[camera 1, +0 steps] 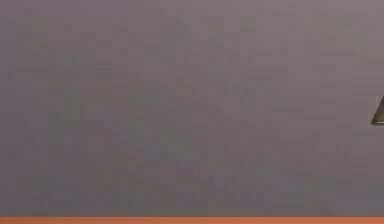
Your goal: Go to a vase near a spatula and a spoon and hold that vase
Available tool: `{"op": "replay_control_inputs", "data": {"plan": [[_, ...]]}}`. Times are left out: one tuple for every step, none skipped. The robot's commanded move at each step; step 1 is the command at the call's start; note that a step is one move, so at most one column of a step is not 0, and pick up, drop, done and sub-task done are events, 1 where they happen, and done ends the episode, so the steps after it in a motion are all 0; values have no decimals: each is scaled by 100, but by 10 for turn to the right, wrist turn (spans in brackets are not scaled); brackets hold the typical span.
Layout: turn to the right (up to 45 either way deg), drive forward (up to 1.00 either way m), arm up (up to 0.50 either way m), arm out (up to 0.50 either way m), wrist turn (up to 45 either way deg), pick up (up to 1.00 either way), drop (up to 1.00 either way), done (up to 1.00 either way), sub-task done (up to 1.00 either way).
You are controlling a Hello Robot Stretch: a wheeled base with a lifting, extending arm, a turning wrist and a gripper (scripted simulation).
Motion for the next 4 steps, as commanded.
{"op": "replay_control_inputs", "data": {"plan": [[450, 0, 0, 0, 0, 0, 0, 0, 0], [300, 0, 0, 0, 0, 0, 0, 0, 0], [0, 100, 0, 0, 0, 0, 0, 0, 0], [30, 0, 0, 0, 0, 0, 0, 0, 0]]}}
